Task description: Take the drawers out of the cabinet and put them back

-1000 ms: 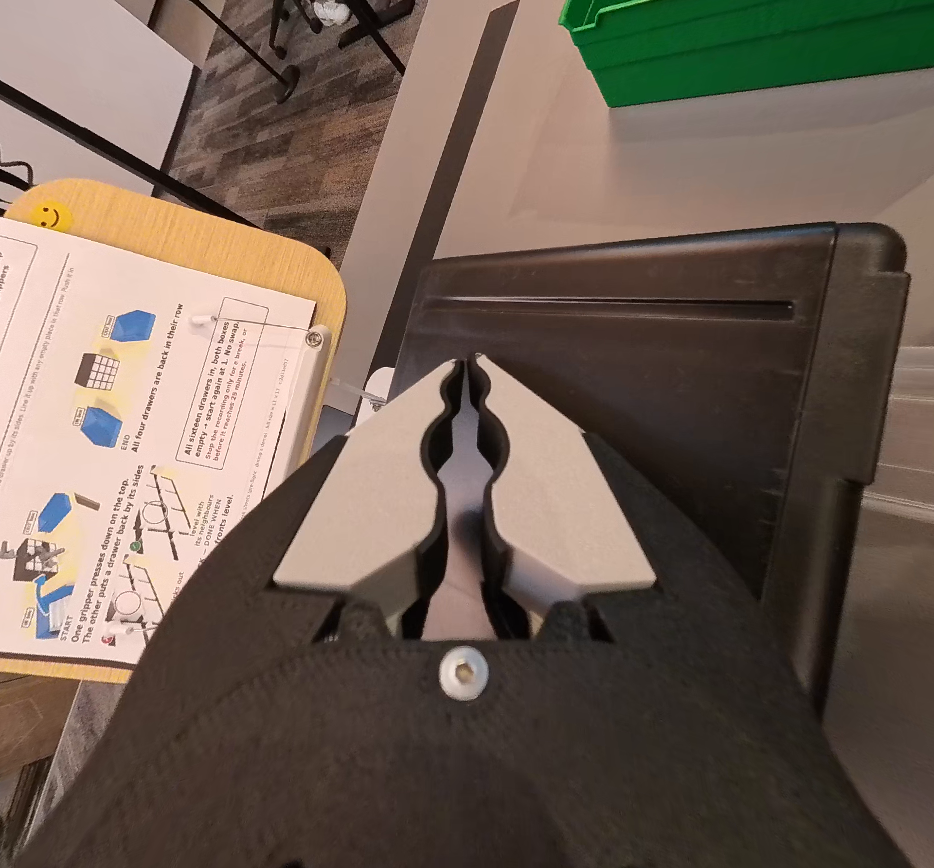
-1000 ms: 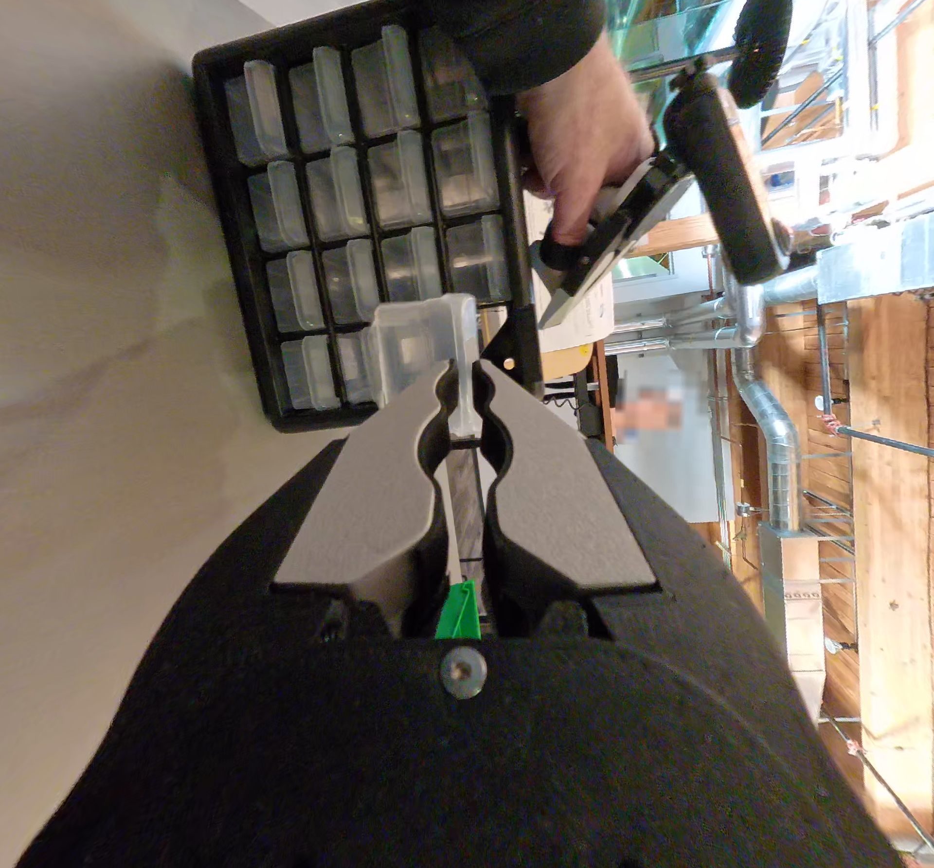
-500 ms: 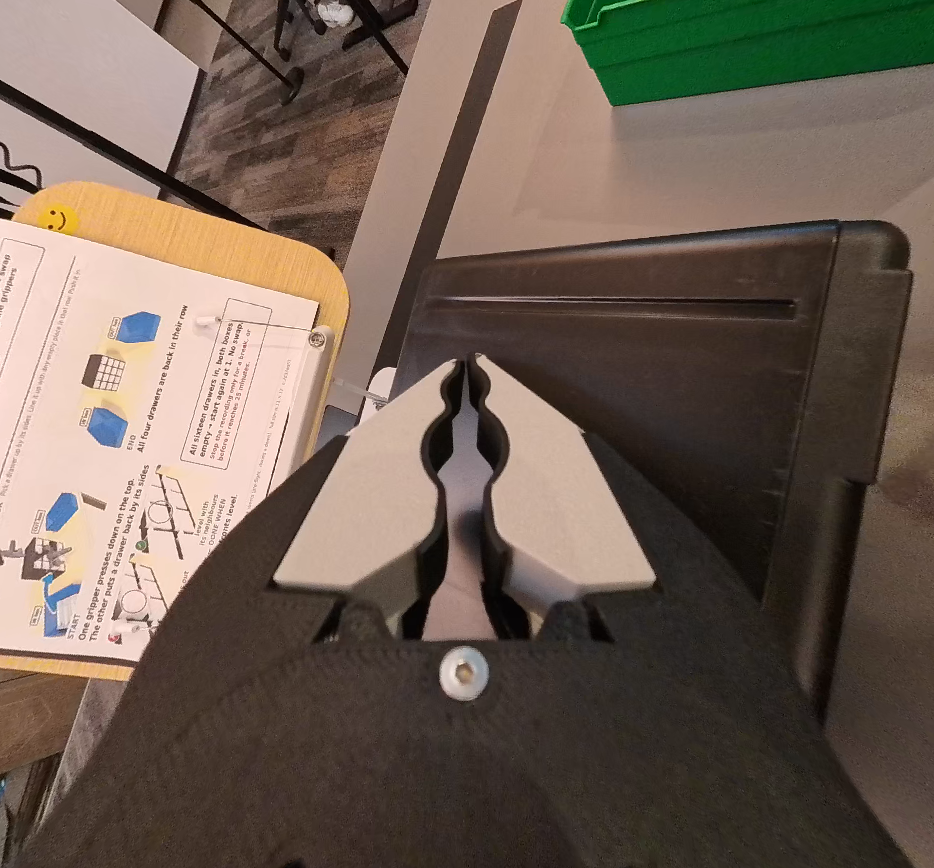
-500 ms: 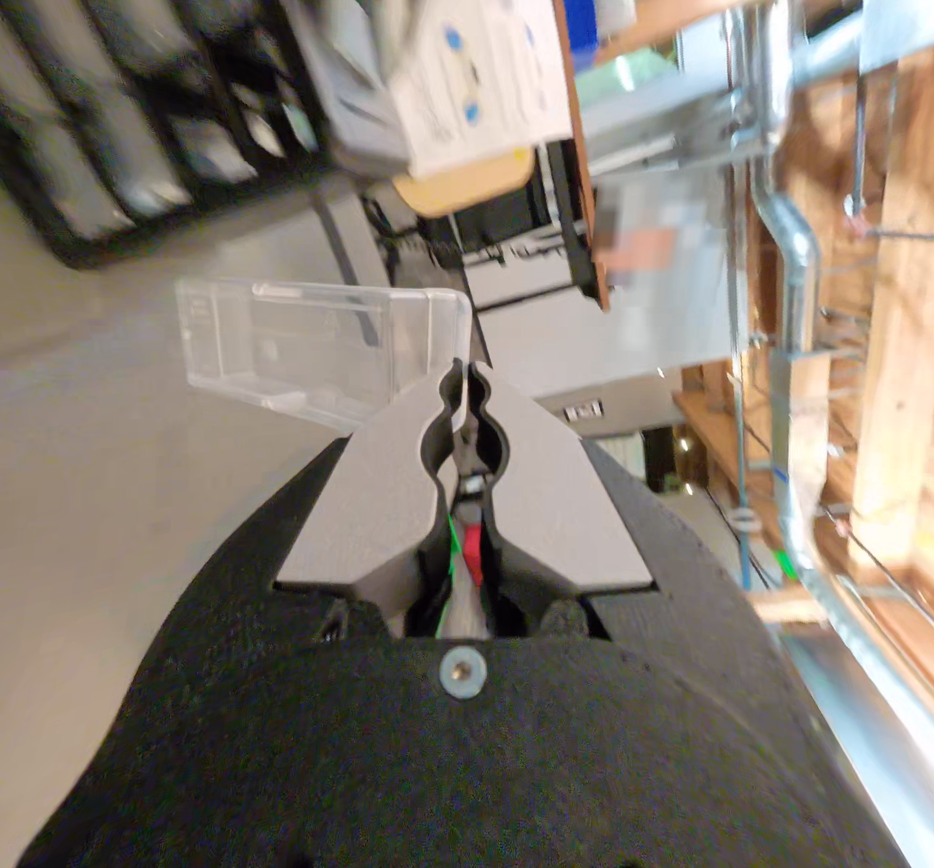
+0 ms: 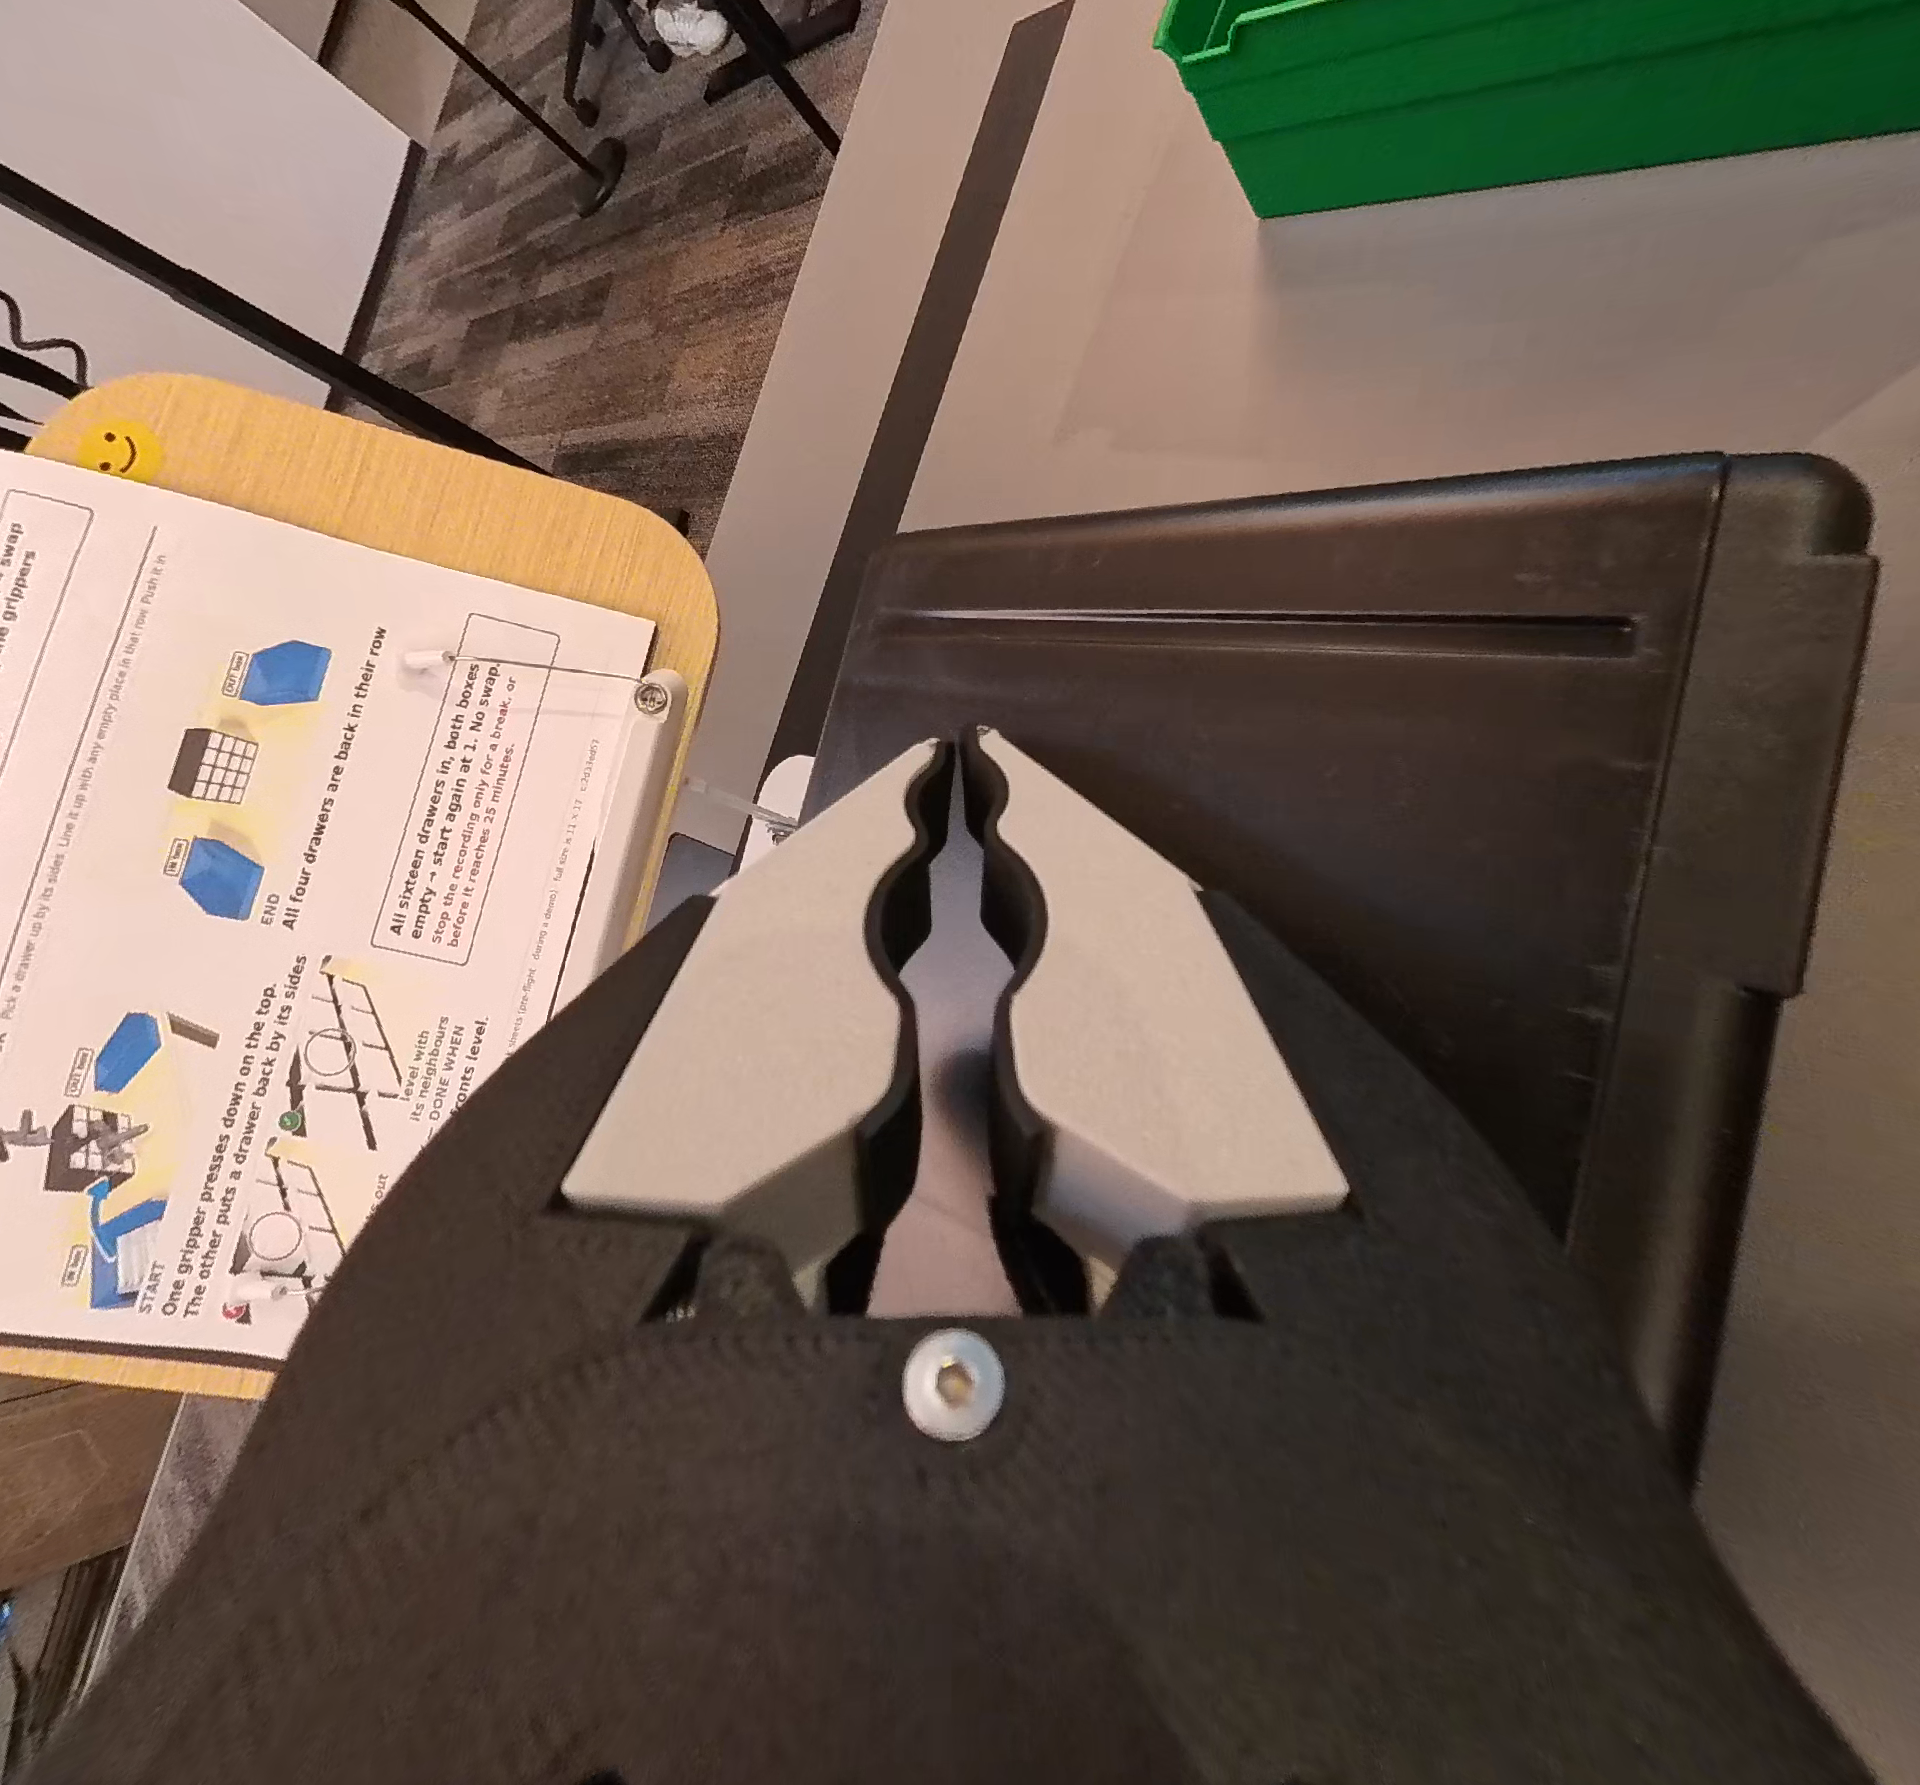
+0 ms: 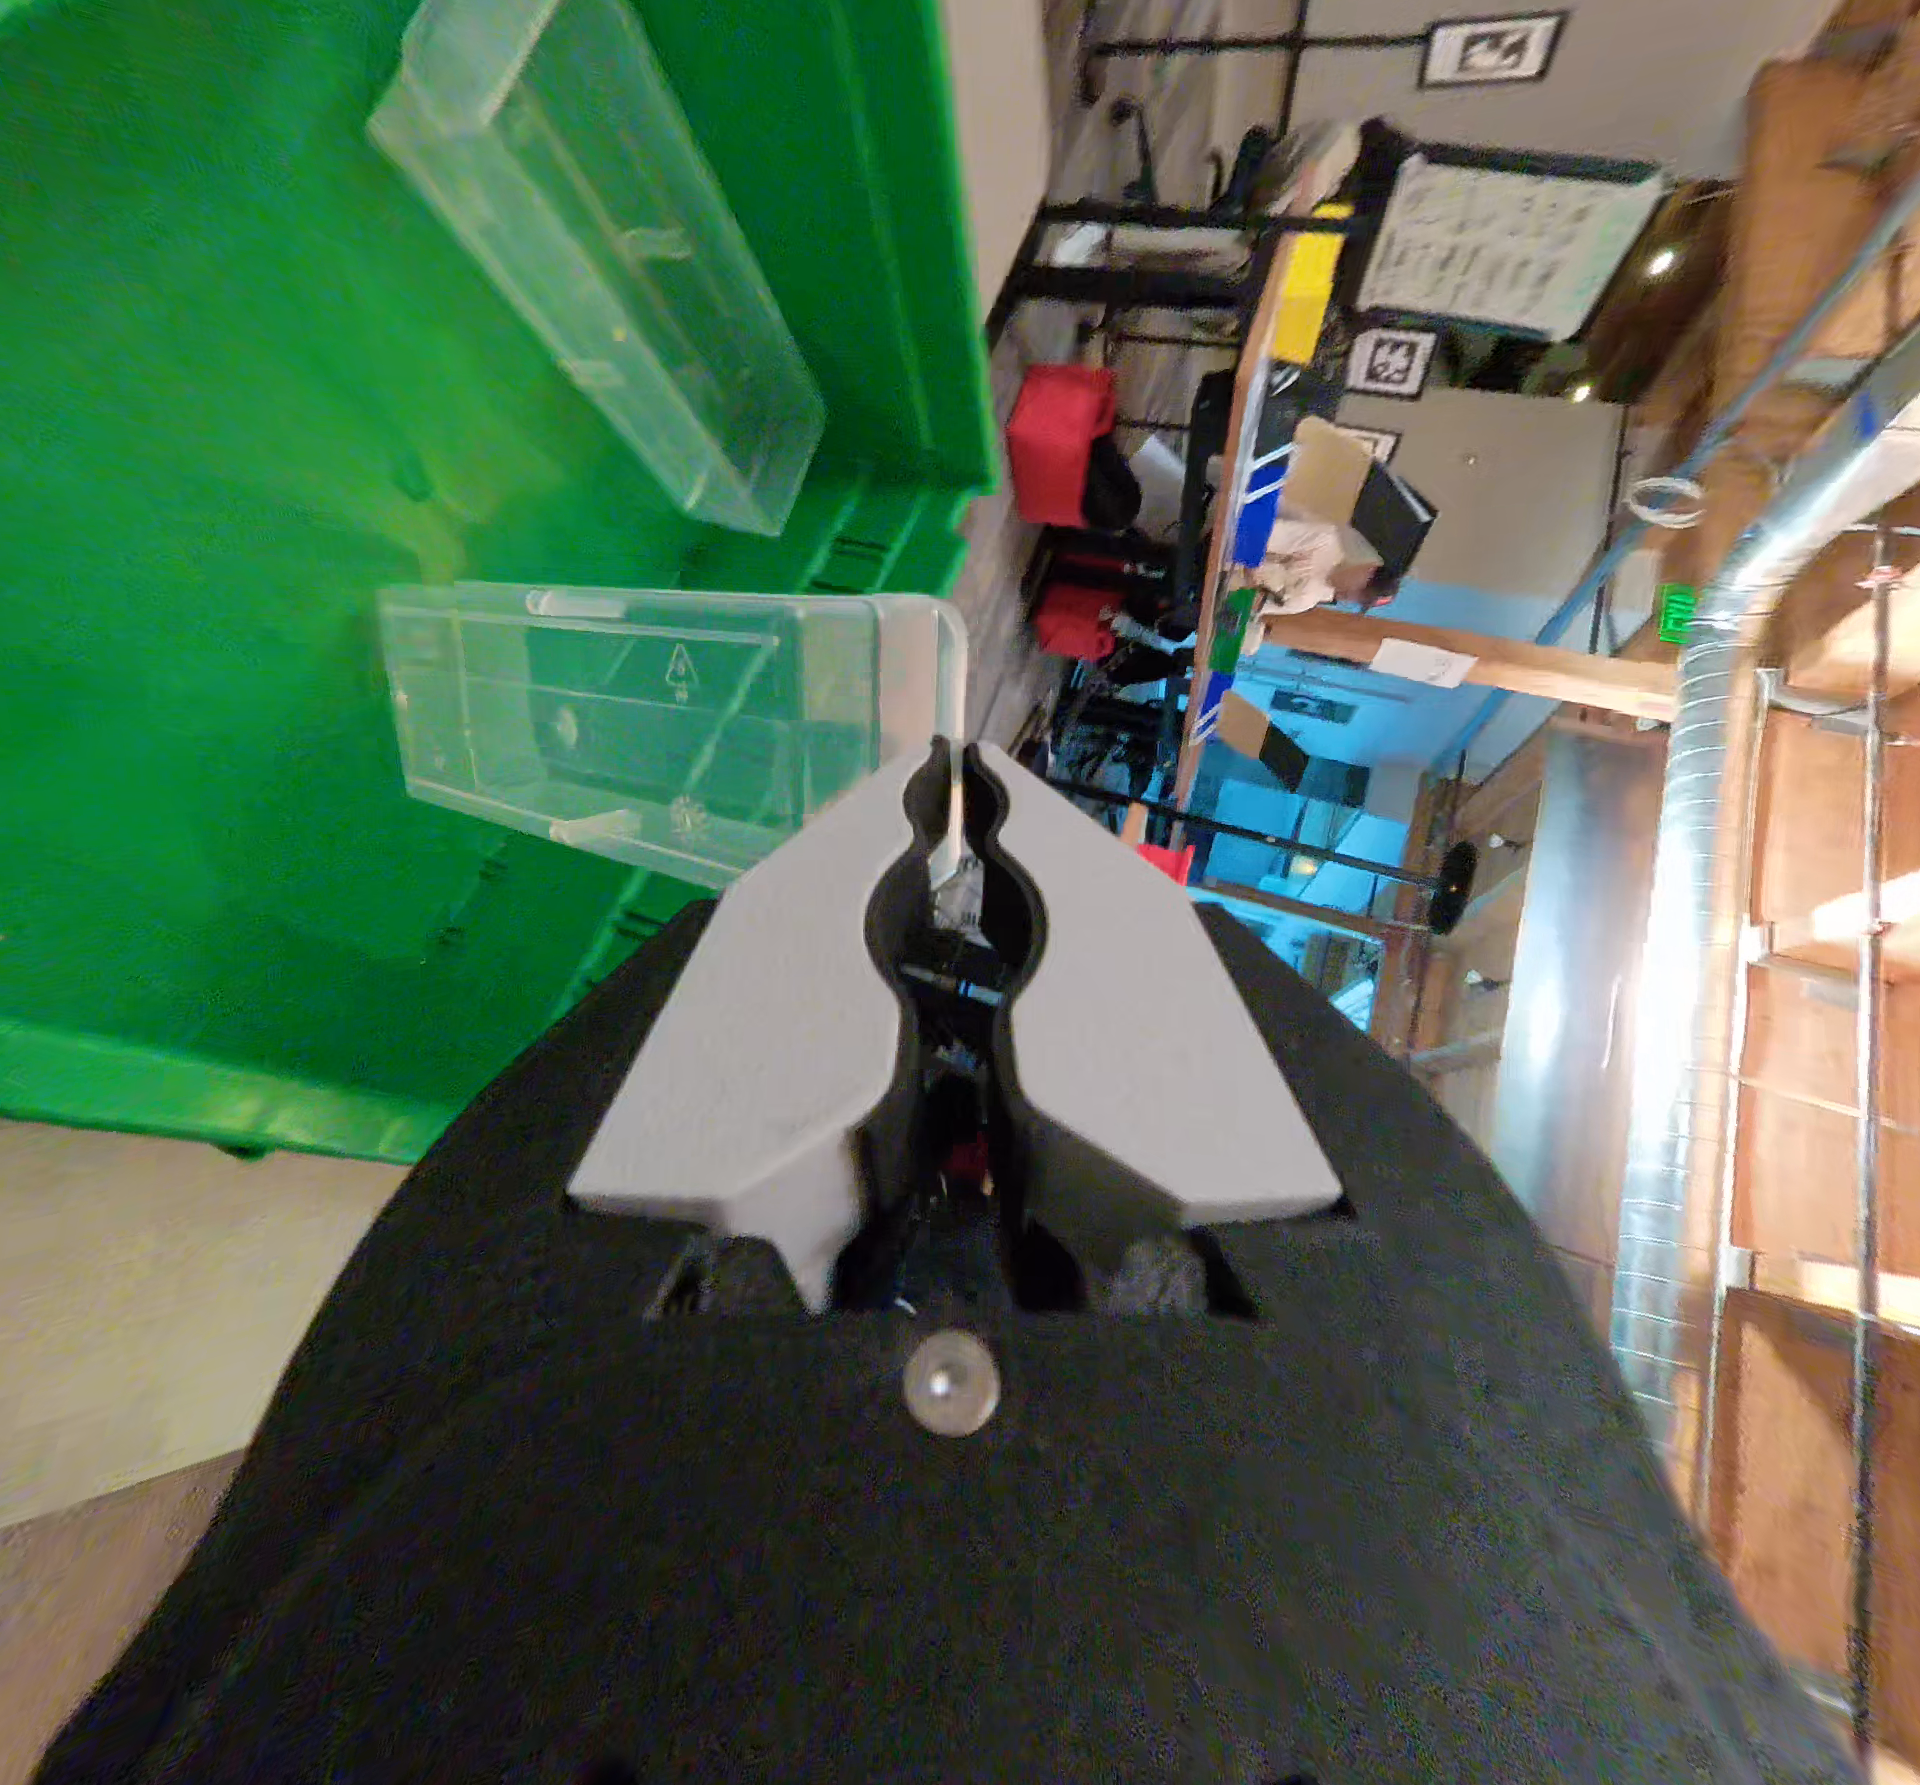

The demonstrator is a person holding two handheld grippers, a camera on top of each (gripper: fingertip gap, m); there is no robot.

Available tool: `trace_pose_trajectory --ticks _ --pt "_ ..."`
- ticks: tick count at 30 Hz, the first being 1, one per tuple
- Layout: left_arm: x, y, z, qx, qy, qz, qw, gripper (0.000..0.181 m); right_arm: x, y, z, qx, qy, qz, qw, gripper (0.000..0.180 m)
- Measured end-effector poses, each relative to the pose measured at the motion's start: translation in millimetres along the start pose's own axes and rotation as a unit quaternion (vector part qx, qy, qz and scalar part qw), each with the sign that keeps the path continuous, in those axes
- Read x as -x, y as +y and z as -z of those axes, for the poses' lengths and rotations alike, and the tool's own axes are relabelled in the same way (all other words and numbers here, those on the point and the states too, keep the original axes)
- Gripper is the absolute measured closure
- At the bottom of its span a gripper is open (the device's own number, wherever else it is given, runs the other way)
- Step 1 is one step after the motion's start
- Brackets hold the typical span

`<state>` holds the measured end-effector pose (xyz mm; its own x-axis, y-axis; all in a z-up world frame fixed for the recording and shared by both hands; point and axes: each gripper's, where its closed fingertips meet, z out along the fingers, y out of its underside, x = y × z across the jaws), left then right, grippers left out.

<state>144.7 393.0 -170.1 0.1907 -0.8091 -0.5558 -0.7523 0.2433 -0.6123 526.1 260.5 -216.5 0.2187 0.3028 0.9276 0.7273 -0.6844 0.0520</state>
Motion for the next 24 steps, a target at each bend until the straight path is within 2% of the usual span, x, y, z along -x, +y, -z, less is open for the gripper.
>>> trace_pose_trajectory --ticks 2,4,8,11,13,15,22,24 --pt "-0.1 0.0 0.0 0.000 0.000 0.000 1.000 0.180 15.7 -5.5 -9.5 0.004 0.000 0.007 1.000 0.179" --pt "-0.1 -0.1 0.0 0.000 -0.001 -0.001 1.000 0.181 20.9 -19.1 -0.1 -0.018 0.003 -0.005 1.000 0.179" --pt "0.0 0.0 -0.1 0.000 0.000 -0.001 1.000 0.180 45.8 -41.9 32.0 -0.045 -0.051 -0.030 0.997 0.177" --pt "0.0 0.0 -0.2 0.000 0.000 -0.001 1.000 0.180 64.7 -53.5 42.0 -0.074 -0.106 -0.076 0.989 0.175" --pt "0.0 0.0 -0.1 0.000 -0.001 -0.001 1.000 0.181 74.1 -54.5 36.9 -0.078 -0.135 -0.101 0.983 0.174" --pt "-0.1 -0.1 0.1 0.000 -0.002 -0.002 1.000 0.181 92.2 -59.4 31.4 -0.091 -0.197 -0.149 0.965 0.172" --pt "0.0 -0.1 0.0 0.000 -0.002 -0.003 1.000 0.180 112.1 -64.1 -17.7 -0.104 -0.260 -0.230 0.932 0.173" --pt "0.0 -0.1 0.0 0.000 -0.002 -0.002 1.000 0.180 112.7 -73.7 -28.4 -0.122 -0.285 -0.262 0.914 0.180"
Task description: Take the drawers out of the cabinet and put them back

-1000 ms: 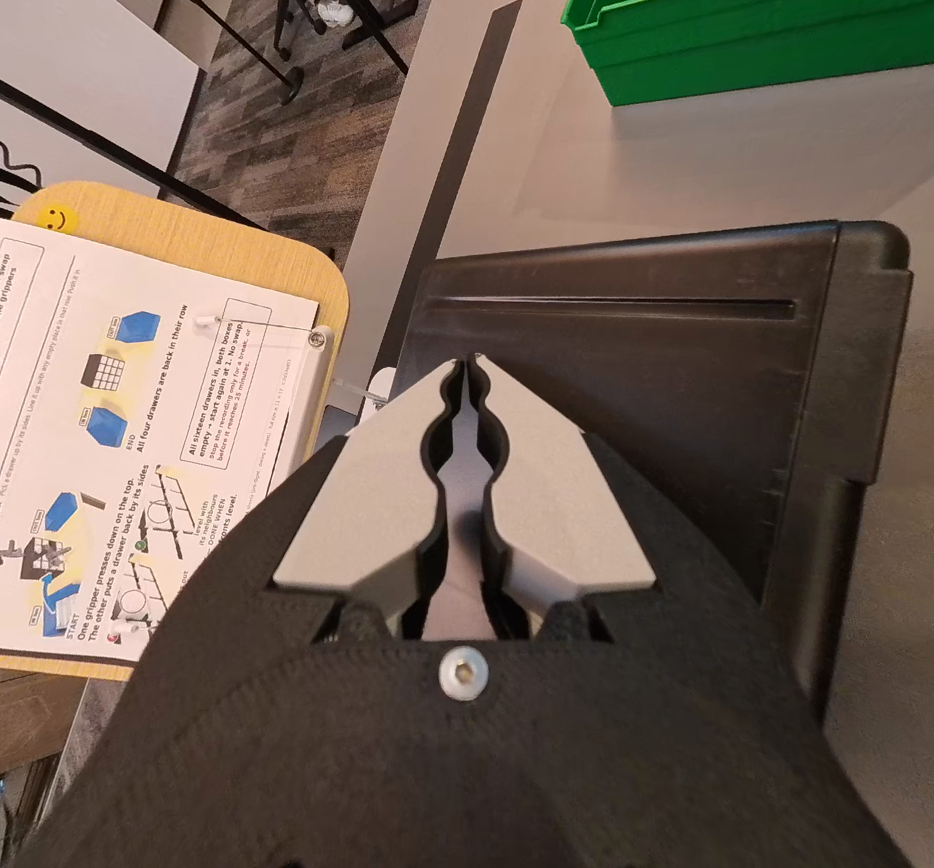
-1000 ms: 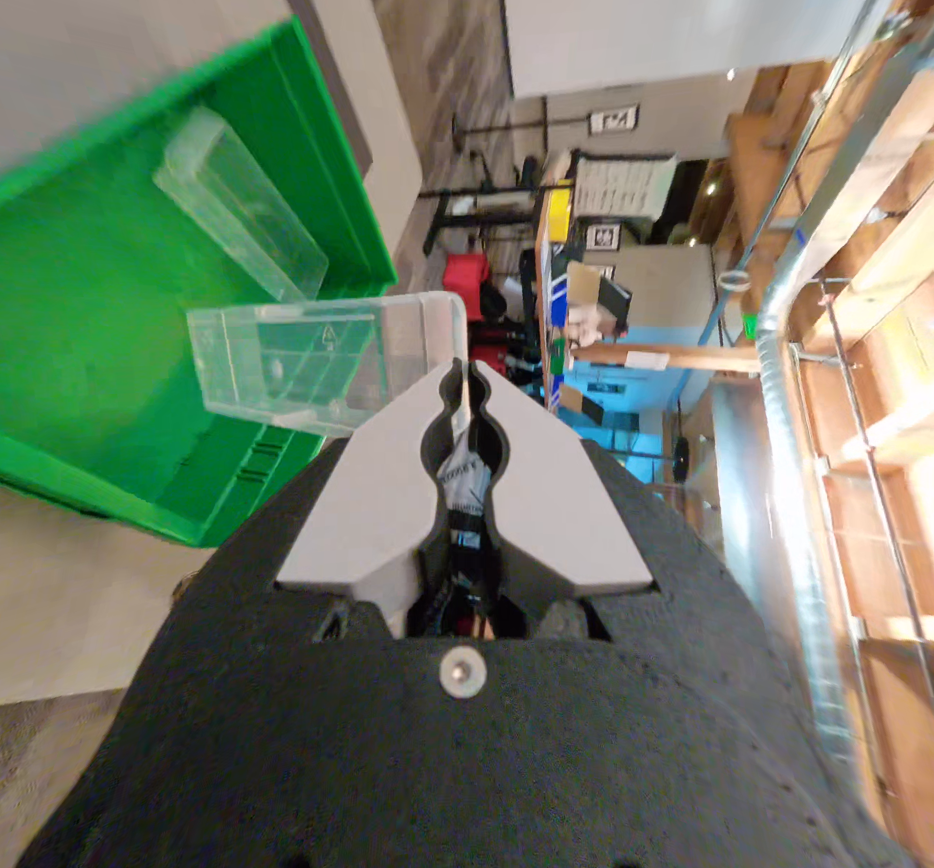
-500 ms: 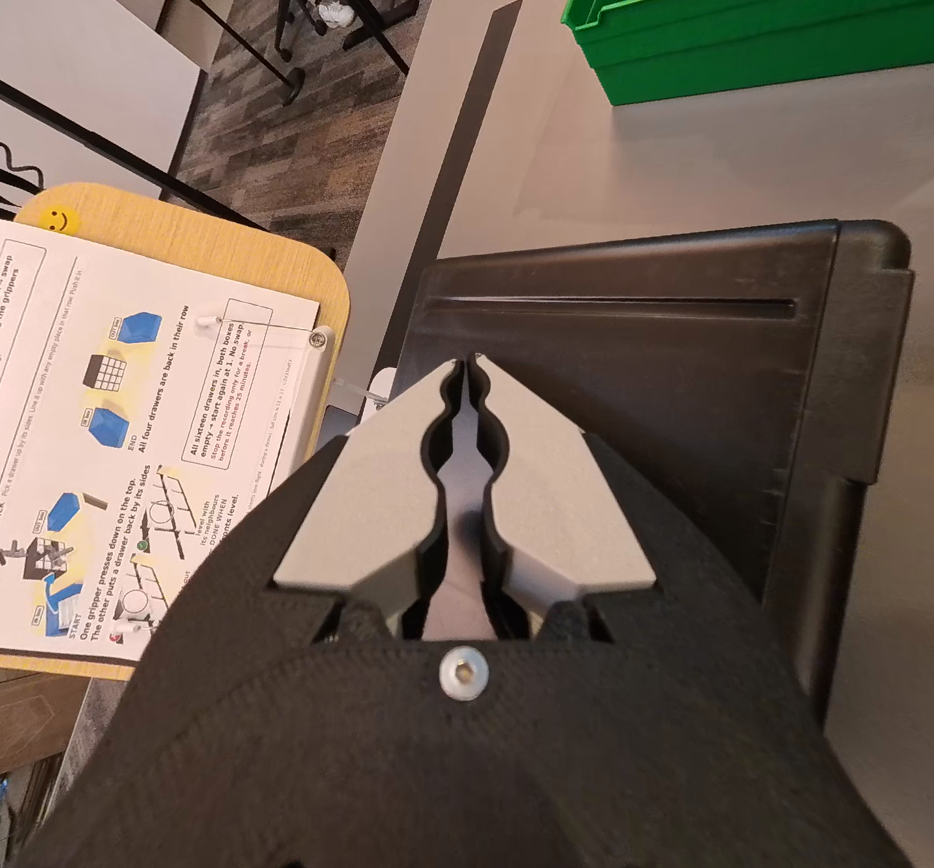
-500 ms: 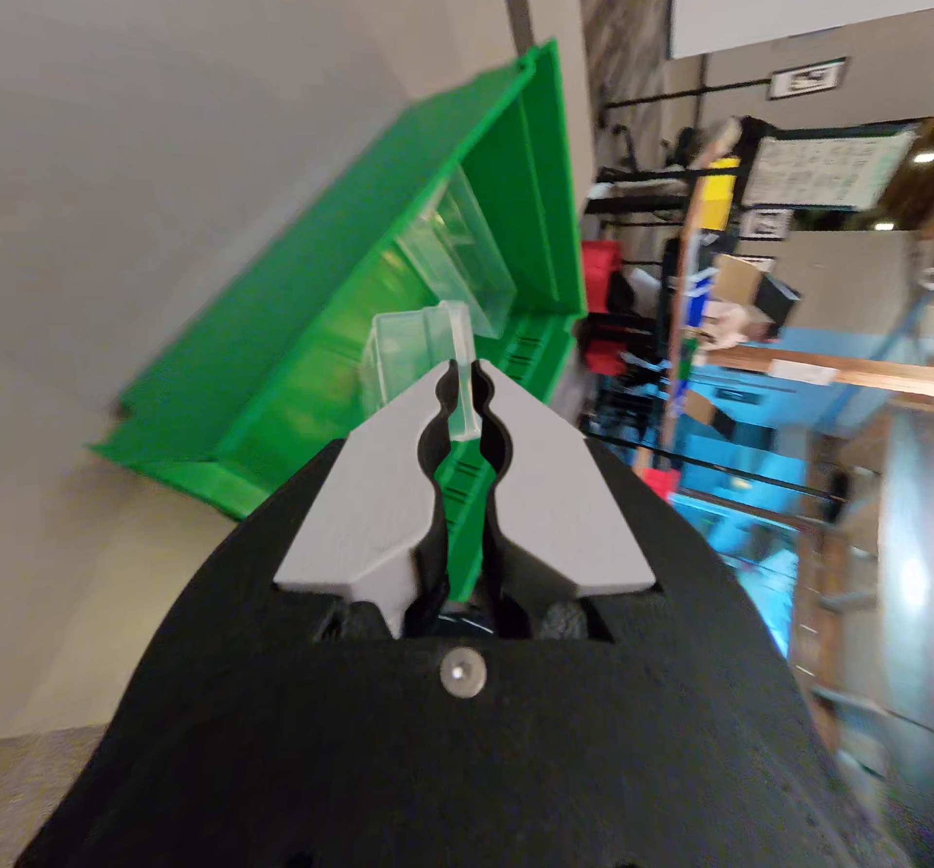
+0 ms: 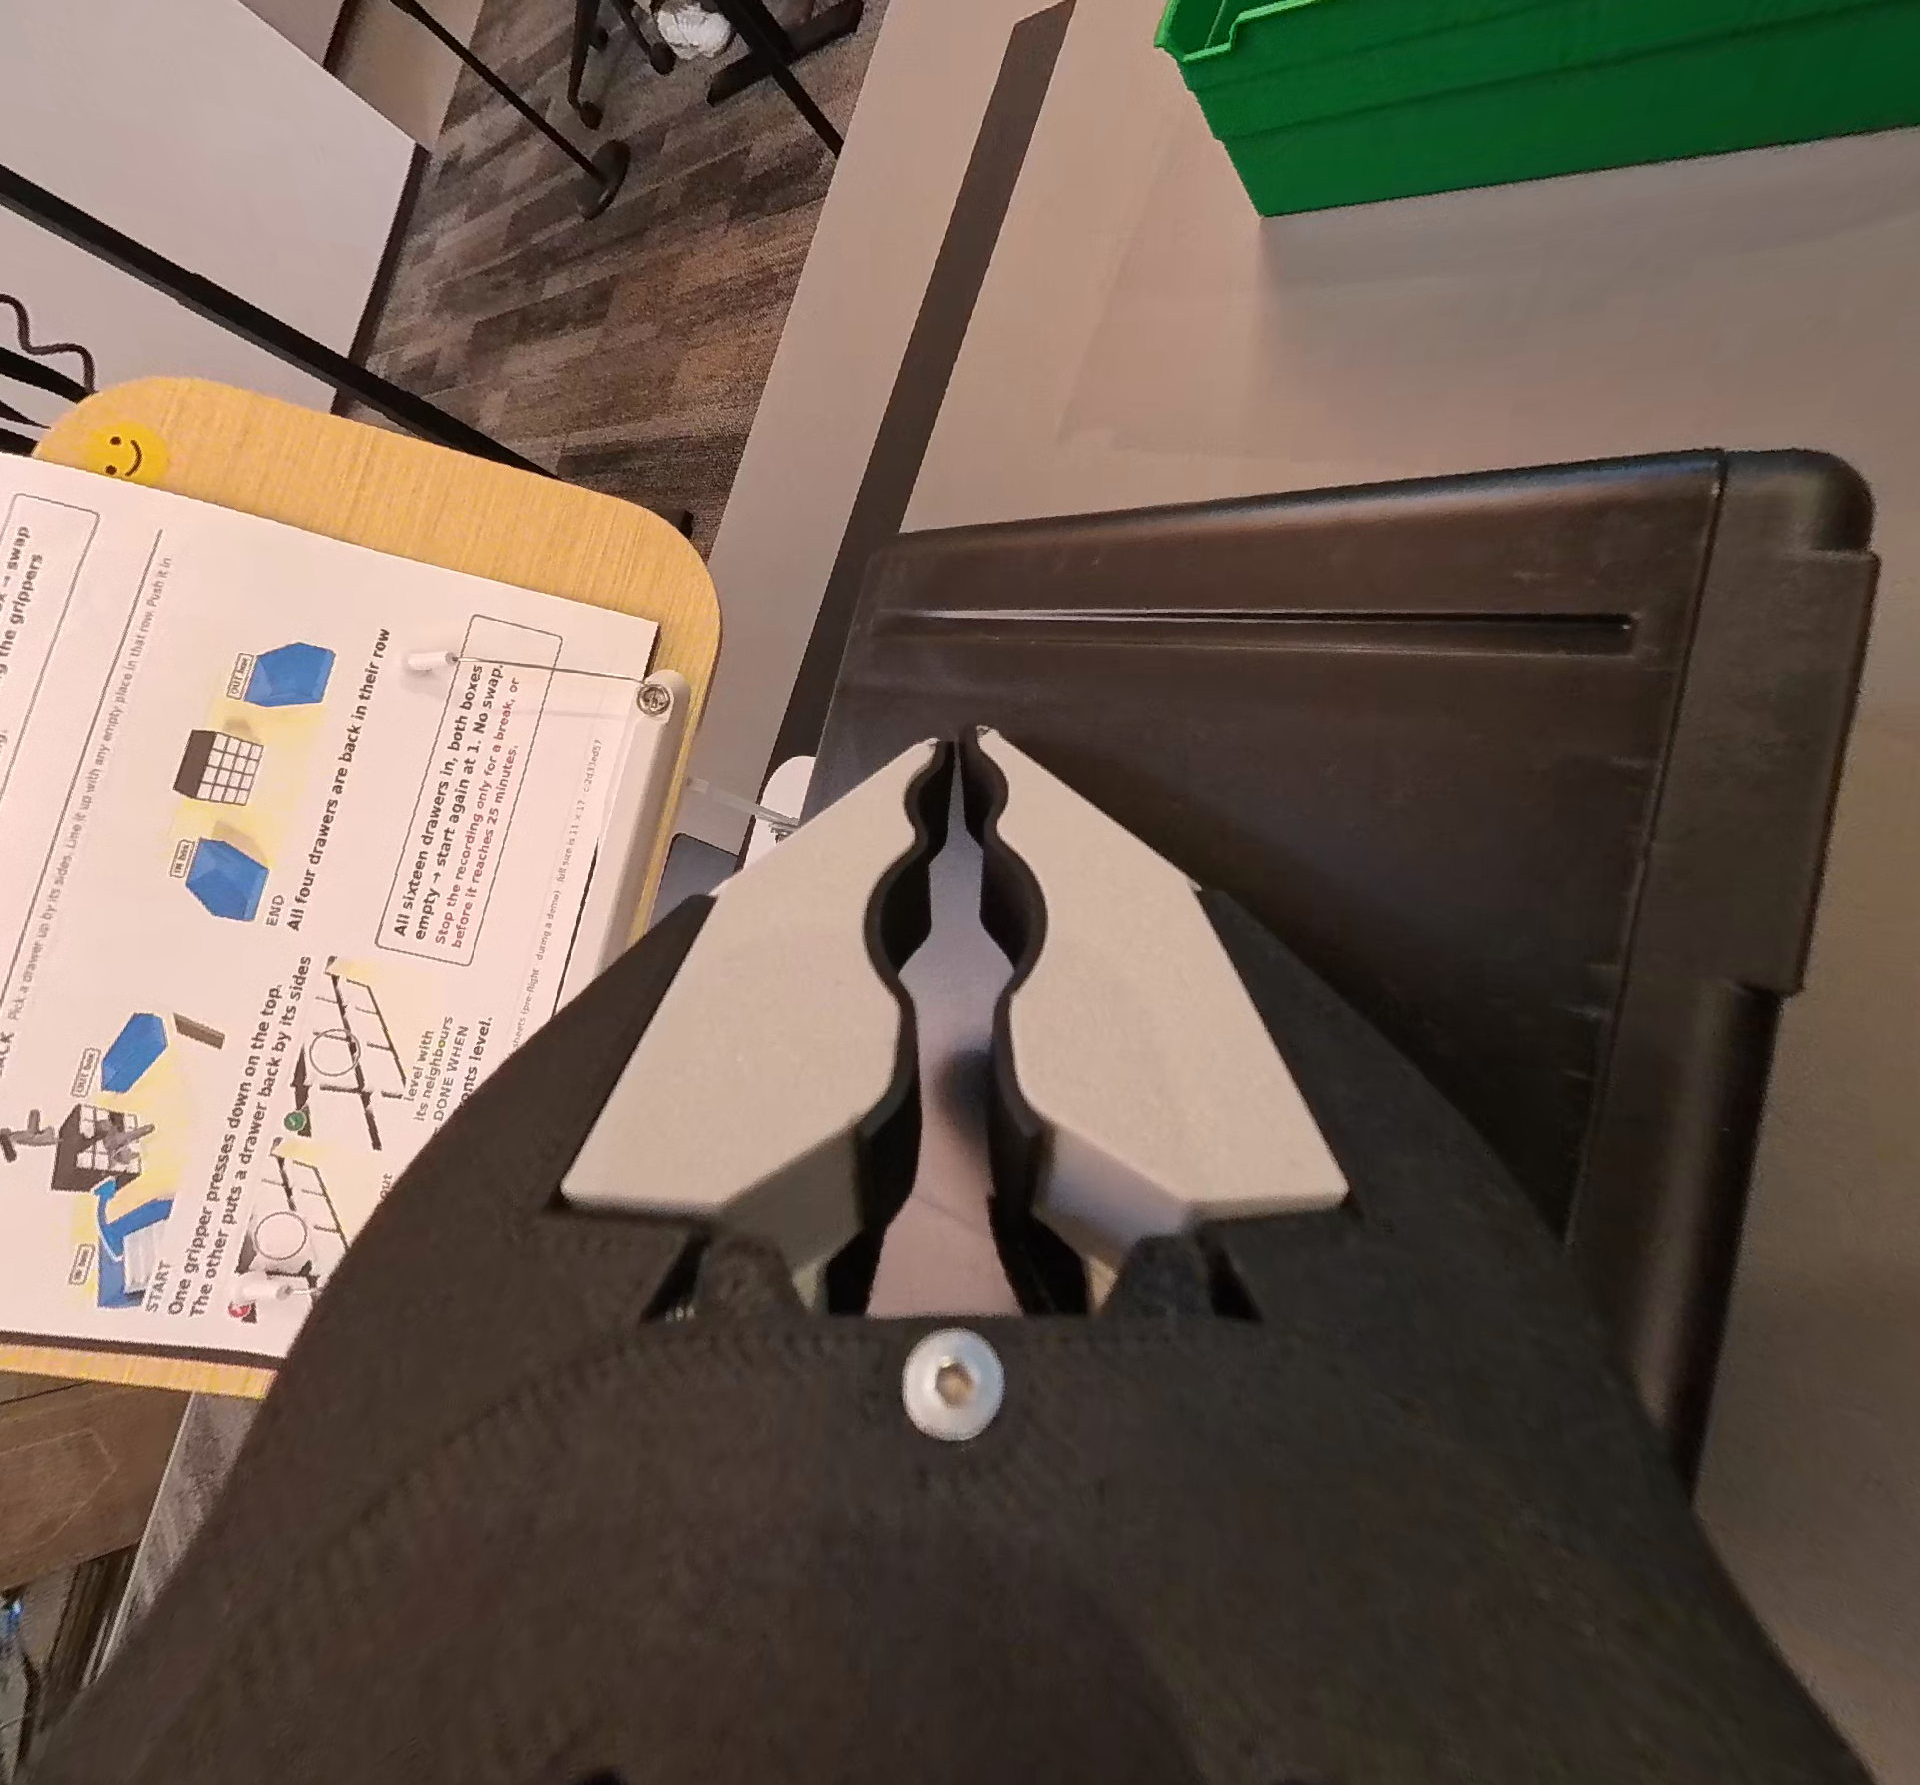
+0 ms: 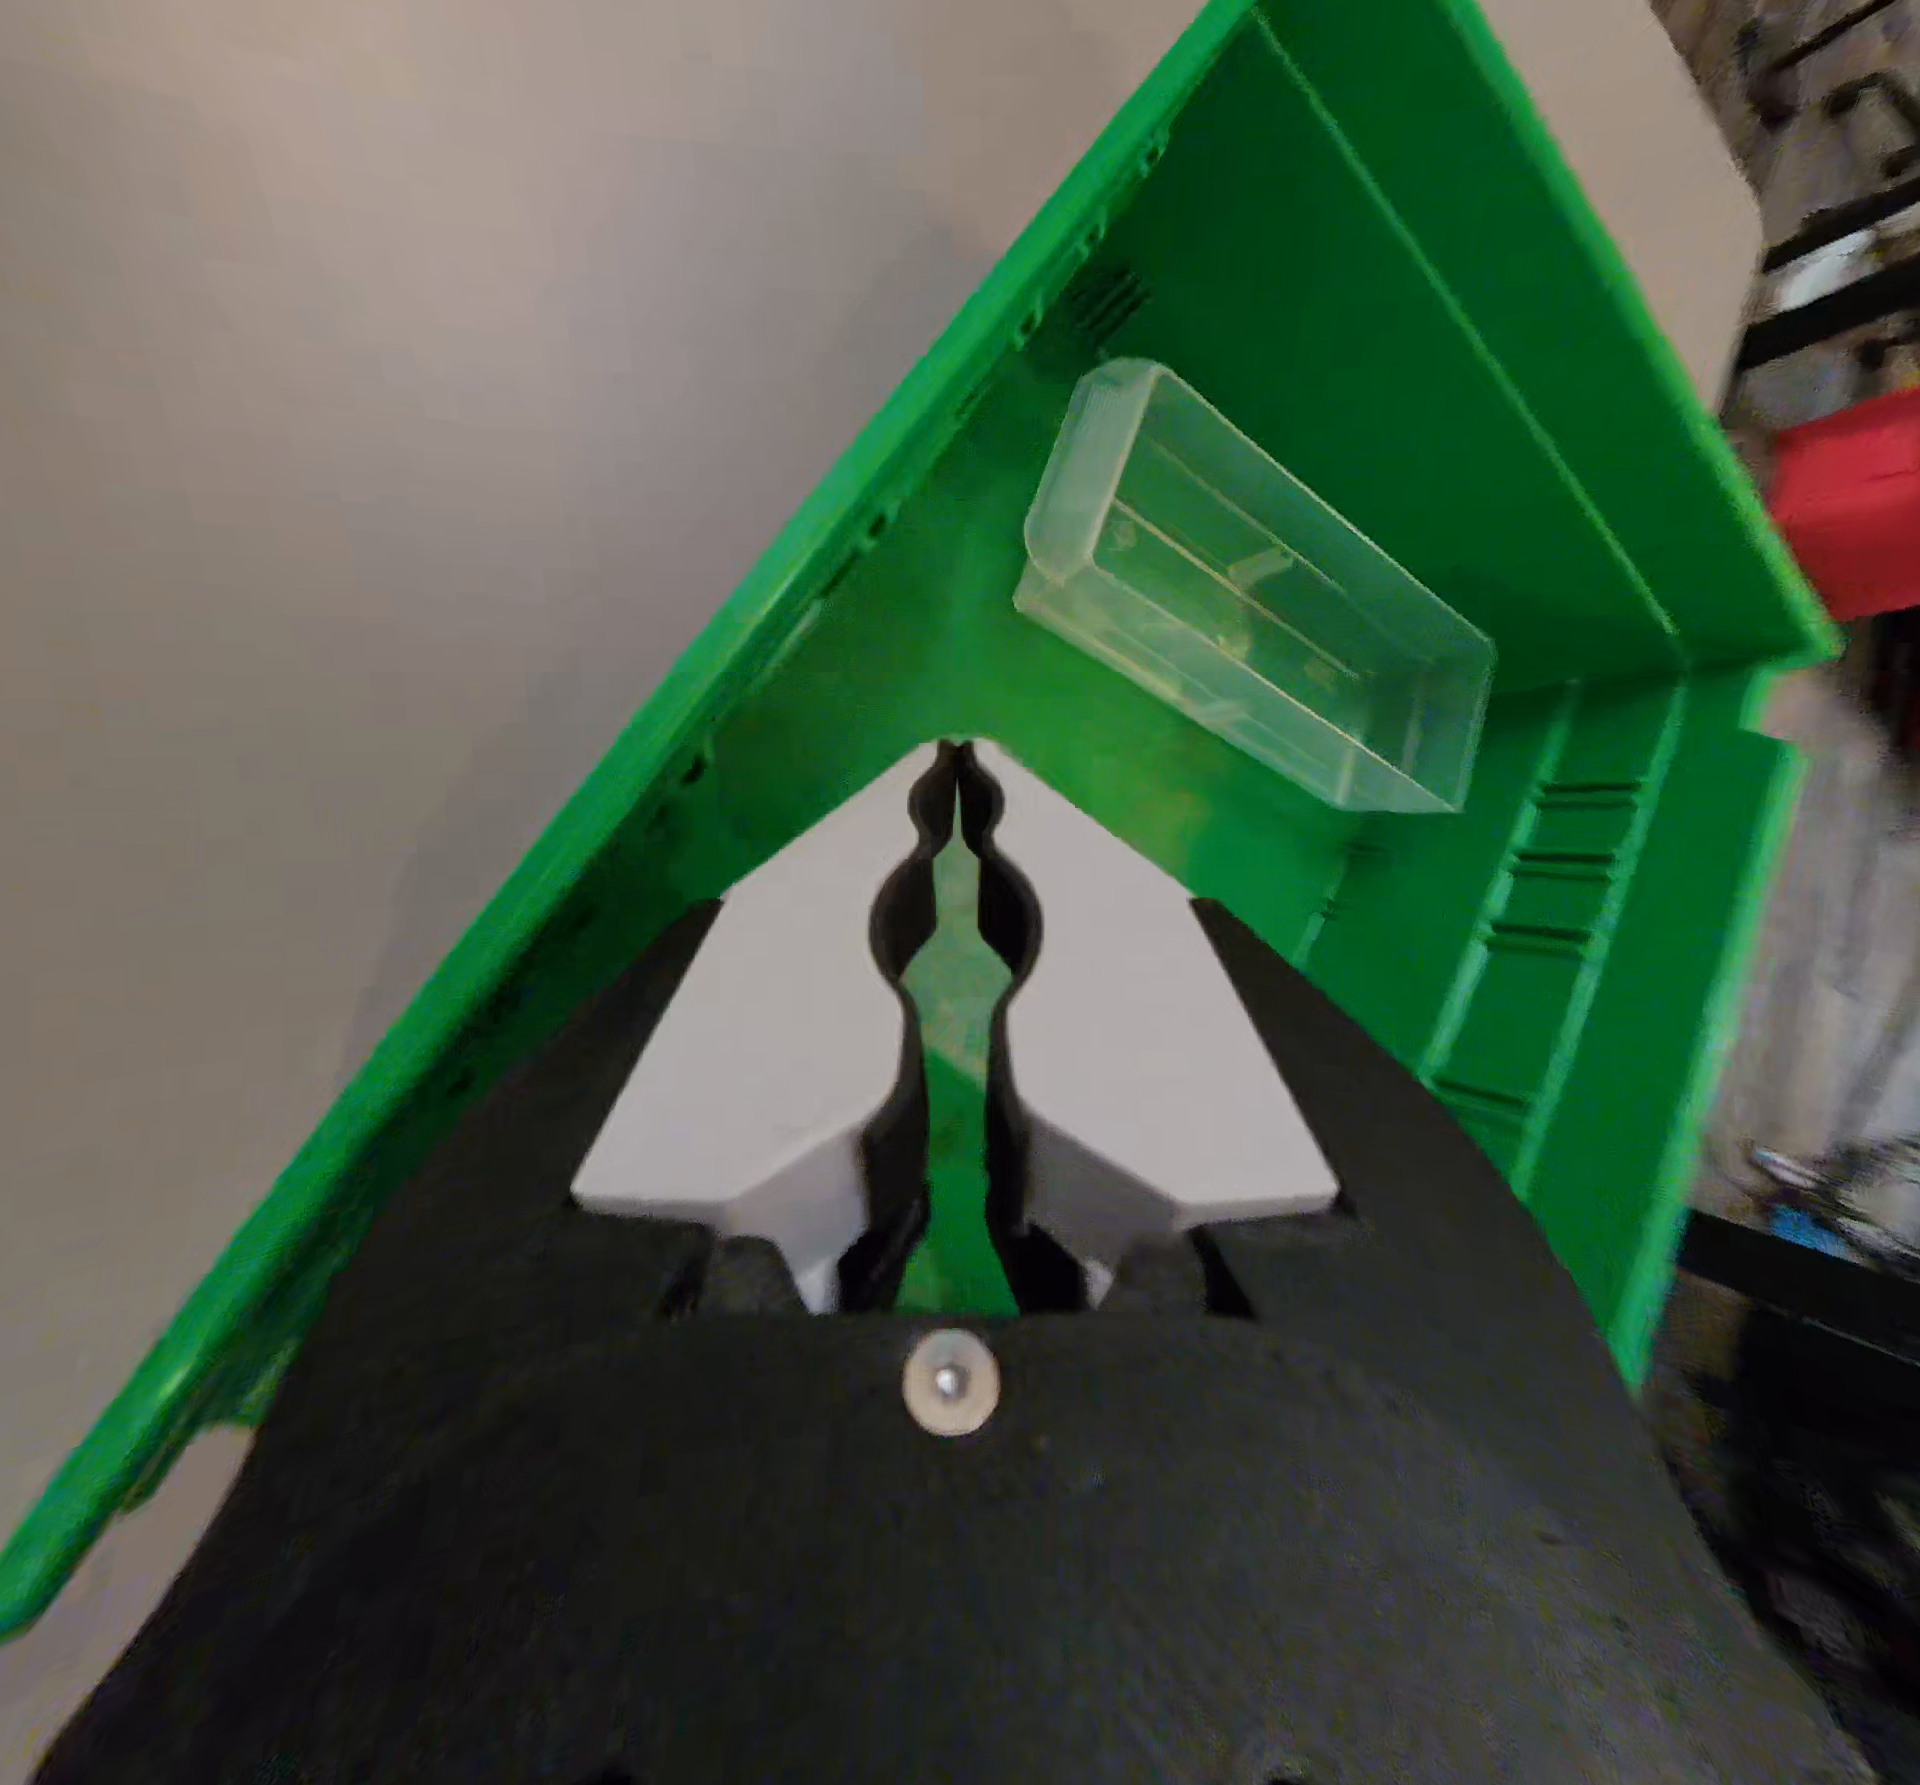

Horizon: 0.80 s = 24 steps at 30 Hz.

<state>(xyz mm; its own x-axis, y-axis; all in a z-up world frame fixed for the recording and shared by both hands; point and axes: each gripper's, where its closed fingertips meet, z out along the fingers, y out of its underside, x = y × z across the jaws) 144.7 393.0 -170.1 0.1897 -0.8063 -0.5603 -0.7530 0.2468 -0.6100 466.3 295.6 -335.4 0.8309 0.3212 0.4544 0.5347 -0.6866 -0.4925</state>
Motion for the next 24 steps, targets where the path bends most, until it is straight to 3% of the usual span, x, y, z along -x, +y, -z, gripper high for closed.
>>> trace_pose_trajectory --ticks 1,3,4,8,14,18,24 --pt "0.0 -0.1 -0.1 0.000 0.000 0.000 1.000 0.180 0.4 -3.1 -6.3 -0.010 -0.021 -0.025 0.999 0.177" --pt "0.0 0.0 0.1 0.000 0.000 0.000 1.000 0.180 0.1 -4.0 -15.1 -0.009 -0.066 -0.084 0.994 0.148" --pt "0.0 0.0 0.0 0.000 0.000 0.000 1.000 0.180 -0.8 -4.6 -14.8 -0.009 -0.084 -0.108 0.991 0.146" --pt "-0.1 0.0 0.0 0.000 0.000 0.000 1.000 0.180 -21.3 2.5 13.8 -0.011 -0.060 -0.121 0.991 0.149" --pt "0.0 0.0 -0.2 0.000 0.001 0.001 1.000 0.180 -12.5 74.3 42.7 0.157 -0.087 -0.008 0.984 0.150" --pt "0.0 0.1 -0.1 0.000 0.001 0.001 1.000 0.180 -30.7 99.5 20.3 0.229 -0.031 0.043 0.972 0.159" --pt "-0.1 0.1 -0.2 0.000 0.001 0.001 1.000 0.180 -55.7 79.8 -22.9 0.208 0.024 0.077 0.975 0.165"
